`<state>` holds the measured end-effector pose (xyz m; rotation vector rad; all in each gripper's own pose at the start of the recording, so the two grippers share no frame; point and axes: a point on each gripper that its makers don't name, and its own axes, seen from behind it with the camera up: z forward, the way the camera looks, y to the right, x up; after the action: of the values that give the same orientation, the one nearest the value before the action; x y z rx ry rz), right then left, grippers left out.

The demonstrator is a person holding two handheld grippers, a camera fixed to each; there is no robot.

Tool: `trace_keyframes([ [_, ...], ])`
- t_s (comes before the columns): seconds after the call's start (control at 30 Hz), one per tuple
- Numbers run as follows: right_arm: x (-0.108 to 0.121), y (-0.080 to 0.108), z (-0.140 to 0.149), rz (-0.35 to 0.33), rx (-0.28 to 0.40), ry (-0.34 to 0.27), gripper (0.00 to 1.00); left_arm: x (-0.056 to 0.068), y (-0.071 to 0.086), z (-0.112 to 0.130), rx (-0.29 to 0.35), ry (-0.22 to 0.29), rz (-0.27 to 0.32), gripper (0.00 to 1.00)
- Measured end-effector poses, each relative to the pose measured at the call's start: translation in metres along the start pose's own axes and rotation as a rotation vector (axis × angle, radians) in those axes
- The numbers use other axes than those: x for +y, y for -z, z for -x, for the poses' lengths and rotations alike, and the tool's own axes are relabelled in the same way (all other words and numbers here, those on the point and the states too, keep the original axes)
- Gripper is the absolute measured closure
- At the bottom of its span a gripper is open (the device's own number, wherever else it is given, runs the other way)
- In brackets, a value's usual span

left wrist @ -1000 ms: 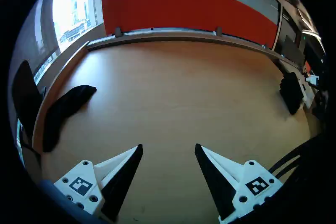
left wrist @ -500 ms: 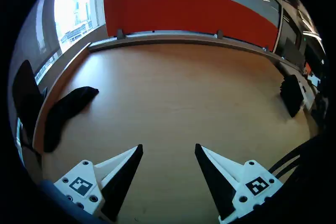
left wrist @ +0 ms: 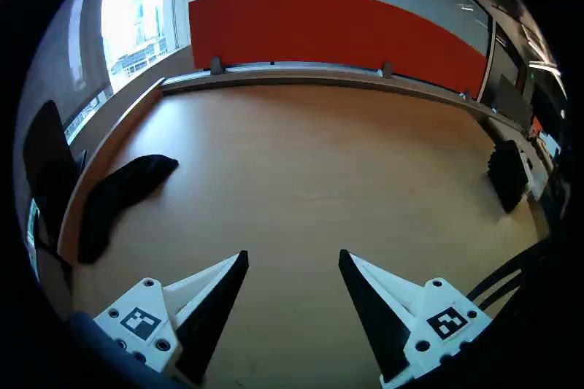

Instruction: Fold towel

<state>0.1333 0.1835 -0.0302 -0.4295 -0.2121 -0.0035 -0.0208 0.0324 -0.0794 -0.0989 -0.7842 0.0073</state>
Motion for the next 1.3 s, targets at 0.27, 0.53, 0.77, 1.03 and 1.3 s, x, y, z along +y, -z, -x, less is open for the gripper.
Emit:
trace_keyframes([
  [0.27,-0.005,0.006,-0.015,-0.02,0.051,0.004,0.0,-0.002,0.001,-0.004,0.013,0.004,-0.002,0.08],
  [0.53,-0.034,0.012,-0.029,-0.118,0.082,0.016,0.0,-0.006,0.003,-0.016,0.051,0.005,-0.012,0.08],
  [0.77,-0.07,0.021,-0.038,-0.23,0.102,0.017,0.0,-0.011,0.007,-0.027,0.089,0.015,-0.024,0.08],
  [1.03,-0.109,0.032,-0.05,-0.322,0.117,0.015,0.0,-0.016,0.009,-0.036,0.121,0.02,-0.036,0.08],
  [1.3,-0.139,0.039,-0.055,-0.379,0.112,0.022,0.0,-0.022,0.014,-0.054,0.181,0.033,-0.055,0.08],
])
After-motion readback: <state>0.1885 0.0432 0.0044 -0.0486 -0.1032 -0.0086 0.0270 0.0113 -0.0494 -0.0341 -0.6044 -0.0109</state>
